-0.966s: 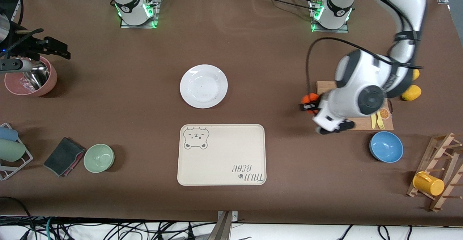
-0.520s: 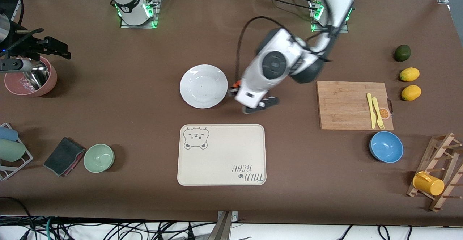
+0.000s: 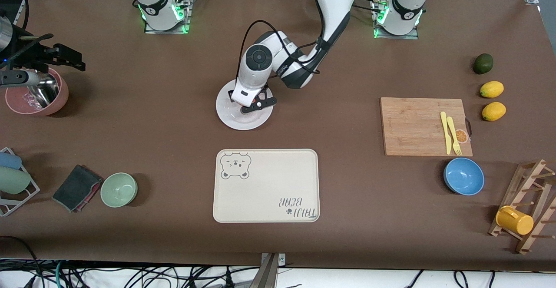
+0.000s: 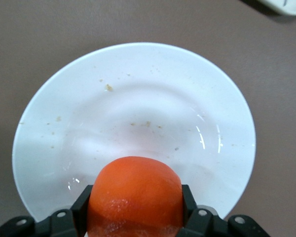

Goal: Place orange and plate with both arms
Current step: 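Carry the orange with the left gripper onto the white plate, then open the left gripper and return it to the rest pose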

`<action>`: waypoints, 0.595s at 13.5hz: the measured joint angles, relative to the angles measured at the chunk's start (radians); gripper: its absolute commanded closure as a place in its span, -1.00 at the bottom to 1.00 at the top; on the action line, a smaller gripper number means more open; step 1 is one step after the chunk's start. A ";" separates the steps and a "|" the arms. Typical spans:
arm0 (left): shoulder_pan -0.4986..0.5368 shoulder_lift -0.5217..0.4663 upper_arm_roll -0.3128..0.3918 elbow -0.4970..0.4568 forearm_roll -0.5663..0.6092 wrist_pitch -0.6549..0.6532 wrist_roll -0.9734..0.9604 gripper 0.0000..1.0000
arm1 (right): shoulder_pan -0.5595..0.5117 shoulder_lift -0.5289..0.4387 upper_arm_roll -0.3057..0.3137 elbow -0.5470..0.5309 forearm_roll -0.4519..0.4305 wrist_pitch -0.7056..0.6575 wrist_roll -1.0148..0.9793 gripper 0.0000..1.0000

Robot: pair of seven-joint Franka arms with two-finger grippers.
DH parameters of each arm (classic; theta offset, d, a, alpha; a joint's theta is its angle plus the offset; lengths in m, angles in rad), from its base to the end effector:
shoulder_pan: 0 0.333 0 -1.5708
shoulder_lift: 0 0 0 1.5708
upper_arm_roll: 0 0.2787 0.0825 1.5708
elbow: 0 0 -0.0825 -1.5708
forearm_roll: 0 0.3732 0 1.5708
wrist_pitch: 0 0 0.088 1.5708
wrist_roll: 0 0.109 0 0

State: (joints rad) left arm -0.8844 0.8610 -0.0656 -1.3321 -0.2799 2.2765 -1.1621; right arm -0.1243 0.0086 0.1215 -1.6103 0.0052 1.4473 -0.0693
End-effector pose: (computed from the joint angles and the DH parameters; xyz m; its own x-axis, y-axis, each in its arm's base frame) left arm 0.4175 -0.5793 0.2023 0.8999 0.3718 -0.2279 0.4110 -0.8977 0.1585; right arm 0.5297 -0.0011 0.5530 0.9832 0.0673 -0.1699 0.0652 -0.9977 -0.0180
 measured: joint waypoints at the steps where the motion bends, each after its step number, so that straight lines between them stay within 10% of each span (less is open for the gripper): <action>1: 0.001 0.012 0.004 0.002 0.000 0.002 0.000 -1.00 | 0.000 0.000 0.000 0.000 0.000 0.000 0.000 -1.00; 8: 0.053 -0.026 0.033 0.098 0.095 -0.155 0.061 -1.00 | 0.000 0.000 0.000 0.000 0.000 0.001 0.000 -1.00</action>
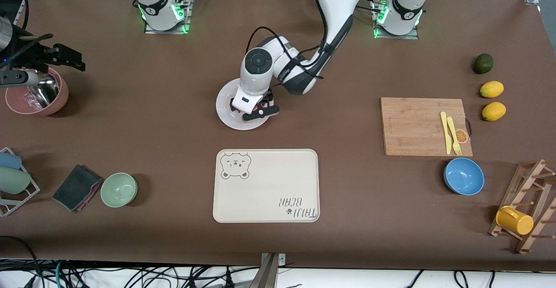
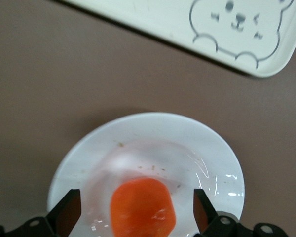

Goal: Place orange and plate with both arms
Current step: 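Open the left gripper and return it to the rest pose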

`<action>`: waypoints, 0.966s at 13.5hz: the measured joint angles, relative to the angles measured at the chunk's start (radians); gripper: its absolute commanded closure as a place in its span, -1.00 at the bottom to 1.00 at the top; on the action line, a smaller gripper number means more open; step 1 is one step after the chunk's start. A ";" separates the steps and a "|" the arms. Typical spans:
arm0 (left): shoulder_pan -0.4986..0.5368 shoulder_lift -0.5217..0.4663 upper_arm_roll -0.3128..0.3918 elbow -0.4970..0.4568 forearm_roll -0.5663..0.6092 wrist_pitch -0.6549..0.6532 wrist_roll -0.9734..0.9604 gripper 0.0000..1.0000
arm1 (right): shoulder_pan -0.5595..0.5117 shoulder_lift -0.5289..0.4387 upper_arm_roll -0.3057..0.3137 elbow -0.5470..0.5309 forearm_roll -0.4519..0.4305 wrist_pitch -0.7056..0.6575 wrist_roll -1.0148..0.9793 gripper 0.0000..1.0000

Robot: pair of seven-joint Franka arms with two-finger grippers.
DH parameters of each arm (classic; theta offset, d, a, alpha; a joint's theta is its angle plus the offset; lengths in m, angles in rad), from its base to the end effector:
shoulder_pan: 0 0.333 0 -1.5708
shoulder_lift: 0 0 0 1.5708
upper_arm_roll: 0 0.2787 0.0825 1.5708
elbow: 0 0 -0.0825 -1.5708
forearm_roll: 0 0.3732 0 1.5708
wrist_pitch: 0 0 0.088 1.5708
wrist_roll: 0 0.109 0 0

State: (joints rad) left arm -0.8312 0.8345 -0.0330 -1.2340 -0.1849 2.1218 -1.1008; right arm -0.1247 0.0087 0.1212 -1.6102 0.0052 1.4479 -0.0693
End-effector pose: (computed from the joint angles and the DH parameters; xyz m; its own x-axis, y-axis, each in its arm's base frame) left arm 0.4675 -0.5520 0.2503 0.9353 0.3223 -0.1458 0.3404 -0.9323 0.1227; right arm 0.5298 -0.0015 0.5531 0.9833 0.0666 -0.1693 0.0645 -0.9978 -0.0180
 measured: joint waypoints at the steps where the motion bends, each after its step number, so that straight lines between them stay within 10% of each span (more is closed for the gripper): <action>1: 0.032 -0.031 0.002 0.016 0.001 -0.076 0.037 -1.00 | -0.001 0.001 -0.001 0.000 0.000 0.001 0.000 -1.00; 7: 0.331 -0.200 0.018 0.026 0.016 -0.458 0.305 -1.00 | -0.019 0.009 -0.015 0.000 0.000 0.011 0.000 -1.00; 13: 0.642 -0.208 0.018 0.021 0.121 -0.568 0.739 -1.00 | -0.039 0.021 -0.026 0.000 0.000 0.009 0.003 -1.00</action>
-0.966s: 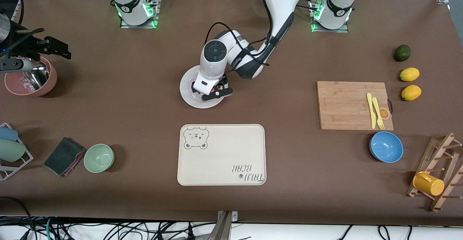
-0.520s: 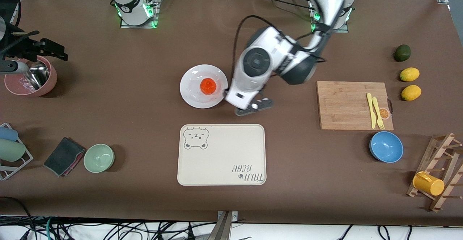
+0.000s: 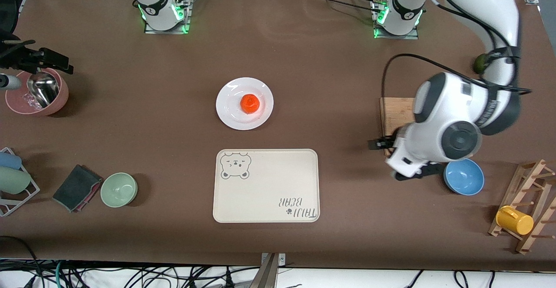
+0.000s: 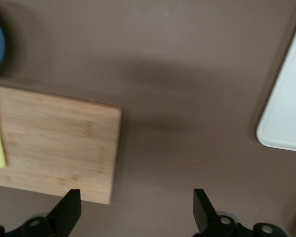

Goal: Place orange and plate with both arms
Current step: 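Open the left gripper and return it to the rest pose, then reach the right gripper toward the white plate's rim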

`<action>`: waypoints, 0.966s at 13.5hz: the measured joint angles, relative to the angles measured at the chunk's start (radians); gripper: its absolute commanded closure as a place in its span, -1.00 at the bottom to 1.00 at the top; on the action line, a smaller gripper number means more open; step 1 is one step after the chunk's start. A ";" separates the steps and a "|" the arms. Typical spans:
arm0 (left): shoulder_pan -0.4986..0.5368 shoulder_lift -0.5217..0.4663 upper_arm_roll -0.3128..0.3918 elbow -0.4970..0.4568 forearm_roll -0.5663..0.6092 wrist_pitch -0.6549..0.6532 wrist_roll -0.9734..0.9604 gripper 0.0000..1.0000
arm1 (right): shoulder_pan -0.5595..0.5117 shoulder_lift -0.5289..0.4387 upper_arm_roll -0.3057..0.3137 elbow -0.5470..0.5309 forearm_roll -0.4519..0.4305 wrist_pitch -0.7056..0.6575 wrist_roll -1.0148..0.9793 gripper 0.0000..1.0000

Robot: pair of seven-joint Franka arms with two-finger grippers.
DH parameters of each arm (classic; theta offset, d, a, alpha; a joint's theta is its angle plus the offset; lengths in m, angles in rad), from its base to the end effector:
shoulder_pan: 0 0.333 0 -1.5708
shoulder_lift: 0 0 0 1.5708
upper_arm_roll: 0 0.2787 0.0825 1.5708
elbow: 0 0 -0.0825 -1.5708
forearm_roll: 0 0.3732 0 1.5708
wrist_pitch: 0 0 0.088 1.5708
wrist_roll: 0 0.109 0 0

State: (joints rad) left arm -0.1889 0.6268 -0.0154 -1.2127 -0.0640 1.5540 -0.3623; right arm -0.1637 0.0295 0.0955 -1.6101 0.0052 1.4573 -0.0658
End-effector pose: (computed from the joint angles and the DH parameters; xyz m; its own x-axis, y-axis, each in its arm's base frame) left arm 0.6510 -0.1398 0.3617 0.9433 0.1648 -0.2883 0.1620 -0.9862 -0.0337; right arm 0.5342 -0.0365 0.5427 0.9836 -0.0002 -0.1802 -0.0039 -0.9998 -0.0199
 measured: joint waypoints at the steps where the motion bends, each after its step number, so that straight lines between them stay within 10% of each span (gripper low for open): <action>1: 0.036 -0.002 0.000 0.000 0.014 -0.001 0.064 -1.00 | 0.000 0.010 0.000 0.000 0.000 0.000 0.003 -1.00; 9: 0.185 -0.098 0.026 -0.001 0.130 0.016 0.289 -1.00 | 0.032 0.044 0.024 0.002 0.024 -0.028 -0.026 -1.00; 13: 0.232 -0.298 0.067 -0.238 0.035 0.245 0.293 -1.00 | 0.050 0.098 0.025 -0.026 0.183 0.030 -0.066 -1.00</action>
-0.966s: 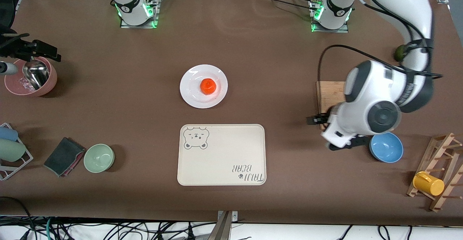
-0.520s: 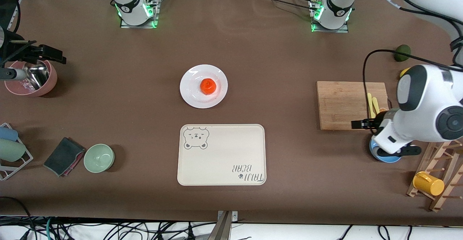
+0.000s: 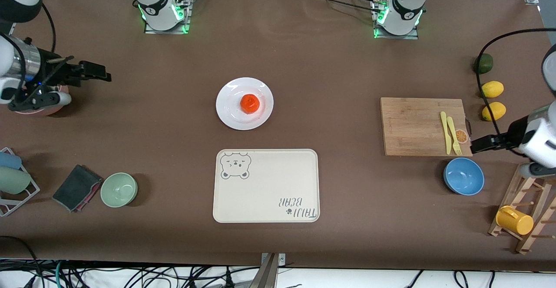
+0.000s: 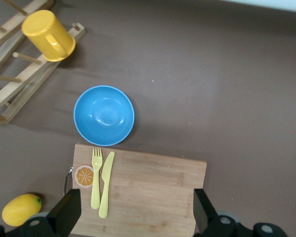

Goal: Place orange and plate with both arms
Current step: 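Reach the right gripper toward the white plate's rim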

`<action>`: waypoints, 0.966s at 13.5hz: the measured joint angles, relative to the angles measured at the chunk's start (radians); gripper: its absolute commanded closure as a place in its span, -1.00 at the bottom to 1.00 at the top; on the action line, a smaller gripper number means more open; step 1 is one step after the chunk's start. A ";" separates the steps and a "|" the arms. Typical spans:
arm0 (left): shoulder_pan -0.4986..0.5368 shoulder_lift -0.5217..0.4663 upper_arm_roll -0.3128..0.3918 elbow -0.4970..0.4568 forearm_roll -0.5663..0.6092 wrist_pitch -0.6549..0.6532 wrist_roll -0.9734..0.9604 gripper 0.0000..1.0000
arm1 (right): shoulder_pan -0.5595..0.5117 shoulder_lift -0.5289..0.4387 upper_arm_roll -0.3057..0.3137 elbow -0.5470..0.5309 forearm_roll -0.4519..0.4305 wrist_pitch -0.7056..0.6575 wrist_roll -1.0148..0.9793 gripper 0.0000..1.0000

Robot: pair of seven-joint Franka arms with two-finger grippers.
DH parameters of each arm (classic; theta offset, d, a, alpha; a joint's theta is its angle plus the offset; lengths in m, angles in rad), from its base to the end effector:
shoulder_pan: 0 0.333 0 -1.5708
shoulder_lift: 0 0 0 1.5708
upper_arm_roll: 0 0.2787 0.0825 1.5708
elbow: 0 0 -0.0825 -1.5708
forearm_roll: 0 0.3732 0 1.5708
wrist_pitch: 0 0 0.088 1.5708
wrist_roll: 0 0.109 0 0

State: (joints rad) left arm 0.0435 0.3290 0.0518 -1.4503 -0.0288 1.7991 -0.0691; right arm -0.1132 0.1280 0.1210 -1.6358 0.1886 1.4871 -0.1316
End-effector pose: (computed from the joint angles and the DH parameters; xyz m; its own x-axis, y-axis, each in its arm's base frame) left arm 0.6381 0.0545 0.4666 0.9858 0.1670 0.0194 0.1668 -0.9859 0.0128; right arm 0.5545 0.0232 0.4822 0.9578 0.1547 -0.2421 0.0974 -0.9676 -0.2329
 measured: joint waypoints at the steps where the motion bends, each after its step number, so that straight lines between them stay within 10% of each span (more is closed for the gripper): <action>1: 0.000 -0.046 0.013 -0.063 -0.009 0.042 0.000 -1.00 | -0.001 0.010 0.000 -0.035 0.042 0.041 -0.009 -1.00; 5: -0.029 -0.190 0.018 -0.213 -0.010 0.163 0.000 -1.00 | 0.000 0.034 0.011 -0.254 0.239 0.263 -0.034 -1.00; 13: -0.103 -0.319 0.019 -0.238 0.058 -0.073 0.118 -1.00 | 0.002 0.081 0.134 -0.593 0.685 0.646 -0.367 -1.00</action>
State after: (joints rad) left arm -0.0595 0.0095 0.0712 -1.6887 0.0295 1.7264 0.0486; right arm -0.1109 0.2085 0.2555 -2.2292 0.8736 2.1333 -0.4987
